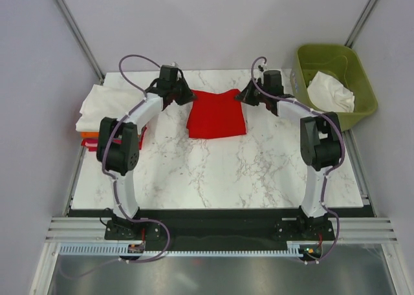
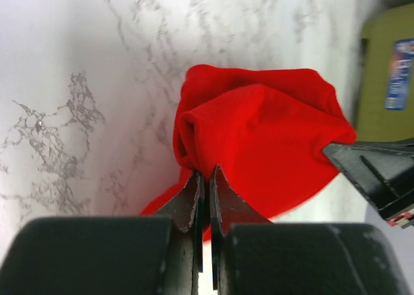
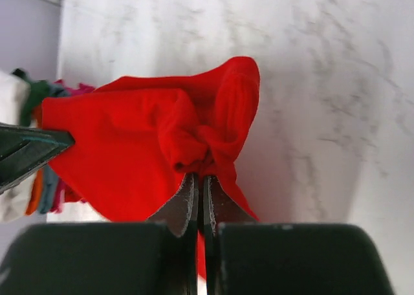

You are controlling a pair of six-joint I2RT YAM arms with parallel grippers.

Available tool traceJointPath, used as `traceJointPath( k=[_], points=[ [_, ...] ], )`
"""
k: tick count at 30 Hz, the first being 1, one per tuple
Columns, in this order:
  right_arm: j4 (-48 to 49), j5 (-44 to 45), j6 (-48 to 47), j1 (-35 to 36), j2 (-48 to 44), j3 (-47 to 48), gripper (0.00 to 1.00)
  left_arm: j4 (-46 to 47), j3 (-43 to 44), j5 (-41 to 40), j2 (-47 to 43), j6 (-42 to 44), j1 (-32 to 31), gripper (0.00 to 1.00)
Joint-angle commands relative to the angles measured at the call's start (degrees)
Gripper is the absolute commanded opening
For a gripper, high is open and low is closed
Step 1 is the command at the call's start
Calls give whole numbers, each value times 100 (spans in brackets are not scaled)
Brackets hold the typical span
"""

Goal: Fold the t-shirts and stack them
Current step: Neatly place the folded tshirt to the corner

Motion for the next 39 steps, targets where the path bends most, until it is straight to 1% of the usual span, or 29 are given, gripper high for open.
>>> traceJointPath(
  k=[1, 5, 6, 9, 10, 11, 12, 13, 14, 16, 17, 20, 21, 23, 24, 25, 26, 27, 29, 33, 36, 39],
  points=[
    [67, 23, -64, 316, -849, 146, 0, -230, -66, -57, -999, 230, 145, 2],
    [58, 42, 112, 651, -1236, 322, 0, -555, -102, 145, -1650, 125, 461, 2],
    [32, 59, 130, 791, -1280, 461, 0, -617, -85, 189, -1895, 133, 593, 2],
    [-21, 277, 147, 1072, -1386, 821, 0, -933, -14, 154, -2257, 212, 813, 2],
    [-38, 331, 139, 1274, -1369, 945, 0, -1047, 3, 197, -2449, 204, 1040, 2],
    [-47, 349, 147, 1371, -1299, 1085, 0, -1109, 56, 276, -2512, 169, 1181, 2],
    [-74, 358, 156, 1468, -1246, 1391, 0, -1144, 74, 521, -2600, 116, 1339, 2],
    [-100, 384, 165, 1678, -1124, 1560, 0, -1162, 100, 653, -2722, 46, 1663, 2],
    [-144, 428, 165, 1784, -1062, 1727, 0, -1249, 187, 742, -2793, 37, 1753, 2],
    [-275, 542, 139, 2108, -860, 2237, 0, -1469, 380, 848, -2864, 63, 2287, 2],
    [-363, 586, 104, 2215, -789, 2595, 0, -1722, 625, 909, -2873, 98, 2421, 2],
    [-557, 735, 103, 2610, -456, 3046, 0, -2163, 1065, 953, -2882, 256, 2939, 2],
    [-592, 814, 147, 2803, -368, 3290, 0, -2312, 1119, 1032, -2890, 300, 3271, 2],
    [-557, 1087, 296, 2988, -78, 3477, 0, -2419, 1207, 1173, -2917, 301, 3677, 2],
    [-435, 1070, 384, 3181, 45, 3678, 0, -2419, 1199, 1347, -2969, 248, 4062, 2],
    [-452, 1061, 393, 3270, 351, 3871, 0, -2410, 1190, 1419, -2987, 230, 4222, 2],
    [-513, 1070, 393, 3366, 502, 4273, 0, -2410, 1181, 1446, -3022, 239, 4354, 2],
    [-592, 1087, 385, 3550, 642, 4434, 0, -2410, 1173, 1455, -3057, 256, 4538, 2],
    [-575, 1244, 402, 3709, 942, 4646, 0, -2410, 1173, 1420, -3057, 344, 4689, 2],
    [-48, 1421, 569, 4087, 1197, 4681, 0, -2463, 1164, 1253, -3049, 485, 5110, 2],
    [-21, 1605, 473, 4246, 1426, 4875, 0, -2454, 1190, 1148, -2970, 529, 5295, 2],
    [102, 1798, 525, 4273, 1531, 4893, 0, -2419, 1190, 1155, -2856, 459, 5296, 2]
  ],
)
